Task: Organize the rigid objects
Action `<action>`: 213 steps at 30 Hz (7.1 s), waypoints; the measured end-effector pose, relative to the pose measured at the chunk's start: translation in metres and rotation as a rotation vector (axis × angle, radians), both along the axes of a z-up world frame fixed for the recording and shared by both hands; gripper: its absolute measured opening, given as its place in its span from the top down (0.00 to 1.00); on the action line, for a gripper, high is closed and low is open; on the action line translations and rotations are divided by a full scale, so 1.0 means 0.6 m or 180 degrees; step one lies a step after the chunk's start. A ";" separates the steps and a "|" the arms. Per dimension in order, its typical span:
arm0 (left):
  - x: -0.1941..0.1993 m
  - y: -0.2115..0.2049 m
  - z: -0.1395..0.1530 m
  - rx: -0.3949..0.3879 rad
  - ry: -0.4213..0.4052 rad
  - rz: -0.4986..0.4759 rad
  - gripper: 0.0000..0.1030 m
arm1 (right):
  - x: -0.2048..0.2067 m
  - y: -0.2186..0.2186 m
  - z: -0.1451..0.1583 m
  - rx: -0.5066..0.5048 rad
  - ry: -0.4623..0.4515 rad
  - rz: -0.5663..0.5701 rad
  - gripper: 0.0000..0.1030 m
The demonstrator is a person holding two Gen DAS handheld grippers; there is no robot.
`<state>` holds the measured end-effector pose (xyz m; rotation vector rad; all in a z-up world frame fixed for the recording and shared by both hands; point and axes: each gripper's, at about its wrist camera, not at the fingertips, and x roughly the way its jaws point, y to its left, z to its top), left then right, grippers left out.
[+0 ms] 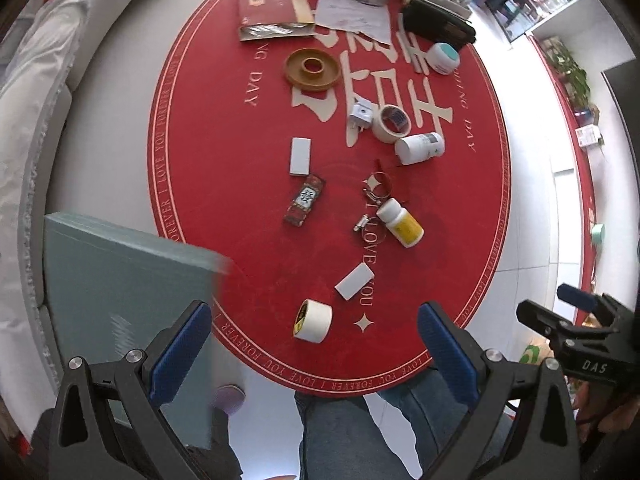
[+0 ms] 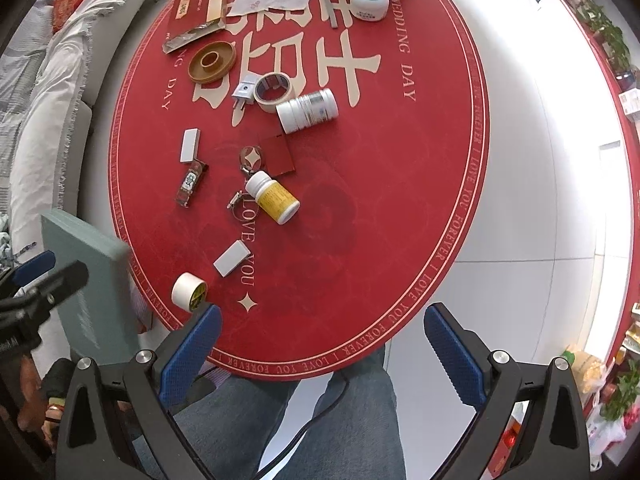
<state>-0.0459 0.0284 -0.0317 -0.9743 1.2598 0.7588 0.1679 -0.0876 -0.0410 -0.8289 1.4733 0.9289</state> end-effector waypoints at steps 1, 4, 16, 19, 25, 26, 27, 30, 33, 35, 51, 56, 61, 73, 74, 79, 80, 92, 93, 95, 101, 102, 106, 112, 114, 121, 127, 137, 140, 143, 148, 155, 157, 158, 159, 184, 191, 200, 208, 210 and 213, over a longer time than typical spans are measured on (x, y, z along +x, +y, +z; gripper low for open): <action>-0.003 0.001 -0.001 -0.0002 -0.0001 0.0010 0.00 | -0.001 -0.001 0.000 -0.0004 -0.0006 -0.0002 0.01; -0.002 0.001 -0.006 -0.0013 0.0013 -0.0009 0.00 | -0.004 -0.002 0.000 -0.0013 -0.0029 -0.0013 0.01; 0.029 -0.043 -0.057 -0.0182 0.0155 -0.0462 0.00 | -0.013 -0.031 -0.017 -0.0130 -0.0020 -0.0125 0.01; 0.040 -0.061 -0.077 -0.0285 0.0242 -0.0594 0.00 | -0.007 -0.040 -0.026 -0.0184 0.0014 -0.0180 0.01; 0.047 -0.086 -0.094 -0.0387 0.0347 -0.0659 0.00 | -0.001 -0.035 -0.034 -0.0223 0.0058 -0.0125 0.01; 0.047 -0.086 -0.096 -0.0401 0.0359 -0.0649 0.00 | -0.001 -0.032 -0.034 -0.0224 0.0069 -0.0098 0.01; 0.048 -0.086 -0.096 -0.0409 0.0374 -0.0636 0.00 | 0.000 -0.030 -0.036 -0.0227 0.0076 -0.0068 0.01; 0.051 -0.083 -0.096 -0.0406 0.0393 -0.0572 0.00 | 0.004 -0.022 -0.038 -0.0228 0.0086 0.0019 0.01; 0.056 -0.078 -0.093 -0.0396 0.0422 -0.0501 0.00 | 0.011 -0.014 -0.039 -0.0223 0.0100 0.0085 0.01; 0.060 -0.075 -0.092 -0.0390 0.0442 -0.0468 0.00 | 0.018 -0.010 -0.040 -0.0223 0.0108 0.0107 0.01; 0.073 -0.073 -0.115 -0.0297 0.0486 -0.0238 0.00 | 0.037 -0.002 -0.086 -0.0266 0.0257 0.0094 0.01; 0.076 -0.077 -0.150 -0.0136 0.0523 -0.0276 0.00 | 0.044 0.009 -0.129 -0.0261 0.0312 0.0025 0.01; 0.067 -0.089 -0.182 -0.0087 0.0481 -0.0336 0.00 | 0.051 0.018 -0.178 -0.0297 0.0369 -0.0056 0.01; 0.118 -0.091 -0.271 0.0104 0.0661 -0.0675 0.00 | 0.039 0.037 -0.246 -0.0347 0.0429 0.0135 0.01; 0.121 -0.089 -0.277 0.0114 0.0658 -0.0679 0.00 | 0.038 0.040 -0.247 -0.0343 0.0428 0.0150 0.01; 0.115 -0.067 -0.308 -0.0002 0.0613 -0.0523 0.00 | 0.034 0.055 -0.250 -0.0297 0.0400 0.0224 0.01; 0.113 -0.065 -0.311 -0.0014 0.0605 -0.0511 0.00 | 0.032 0.060 -0.250 -0.0282 0.0403 0.0242 0.01; 0.091 -0.060 -0.349 -0.0128 0.0622 -0.0144 0.00 | -0.070 0.185 -0.298 -0.0159 0.0142 0.1195 0.01; 0.092 -0.060 -0.349 -0.0114 0.0632 -0.0142 0.00 | -0.077 0.192 -0.303 -0.0168 0.0112 0.1268 0.01; 0.092 -0.066 -0.350 -0.0093 0.0633 -0.0136 0.00 | -0.087 0.204 -0.309 -0.0190 0.0045 0.1381 0.02; 0.089 -0.086 -0.351 -0.0093 0.0615 -0.0103 0.00 | -0.081 0.221 -0.305 -0.0192 -0.0063 0.1403 0.51; 0.082 -0.089 -0.350 -0.0103 0.0593 -0.0082 0.00 | -0.073 0.219 -0.303 -0.0185 -0.0045 0.1385 0.55; 0.069 -0.082 -0.341 -0.0245 0.0364 0.0040 0.01 | -0.034 0.204 -0.307 -0.0241 0.0167 0.1150 0.60; 0.058 -0.085 -0.329 -0.0231 0.0280 0.0316 0.01 | 0.020 0.168 -0.311 -0.0245 0.0455 0.0777 0.61; 0.039 -0.079 -0.332 -0.0227 0.0309 0.0342 0.01 | 0.029 0.158 -0.309 -0.0221 0.0536 0.0692 0.61; 0.011 -0.072 -0.344 -0.0144 0.0401 0.0125 0.00 | 0.036 0.122 -0.321 -0.0218 0.0648 0.0630 0.61; 0.054 -0.074 -0.328 0.0016 0.0416 -0.0061 0.01 | 0.094 0.087 -0.330 -0.0166 0.0784 0.0358 0.58; 0.029 -0.057 -0.348 -0.0049 0.0373 0.0024 0.00 | 0.198 0.075 -0.327 -0.0044 0.0776 -0.0528 0.24; 0.019 -0.058 -0.358 -0.0121 0.0335 0.0065 0.00 | 0.202 0.073 -0.356 -0.0181 0.0843 -0.0707 0.28; 0.008 -0.036 -0.360 -0.0173 0.0352 0.0059 0.00 | 0.196 0.078 -0.358 -0.0280 0.0569 -0.0508 0.44; 0.008 -0.023 -0.371 -0.0178 0.0328 0.0077 0.06 | 0.155 0.085 -0.350 -0.0305 0.0528 -0.0285 0.64; 0.014 0.002 -0.323 -0.0210 0.0150 0.0142 0.48 | 0.155 0.058 -0.309 -0.0271 0.0543 -0.0181 0.64; 0.017 0.009 -0.322 -0.0271 0.0171 0.0093 0.69 | 0.153 0.066 -0.304 -0.0284 0.0552 -0.0167 0.64; 0.020 0.011 -0.321 -0.0266 0.0193 0.0068 0.69 | 0.144 0.063 -0.308 -0.0285 0.0557 -0.0164 0.64; 0.021 0.011 -0.322 -0.0266 0.0205 0.0054 0.69 | 0.142 0.059 -0.303 -0.0283 0.0557 -0.0159 0.64; 0.105 -0.067 -0.219 -0.0181 -0.0054 -0.0512 0.69 | 0.038 0.004 -0.171 -0.0300 0.0620 -0.0032 0.64; 0.063 -0.062 -0.199 -0.0111 -0.0036 -0.0433 0.69 | 0.010 0.016 -0.182 -0.0228 0.0607 0.0039 0.64; 0.007 -0.035 -0.187 0.0000 0.0045 -0.0162 0.69 | -0.030 0.049 -0.181 -0.0143 0.0590 0.0188 0.64; -0.038 -0.022 -0.183 0.0025 0.0098 0.0055 0.69 | -0.070 0.076 -0.178 -0.0096 0.0599 0.0364 0.64; -0.046 -0.018 -0.182 0.0029 0.0098 0.0100 0.69 | -0.080 0.083 -0.177 -0.0077 0.0603 0.0406 0.64; -0.055 -0.012 -0.180 0.0045 0.0104 0.0168 0.69 | -0.096 0.095 -0.174 -0.0040 0.0622 0.0476 0.64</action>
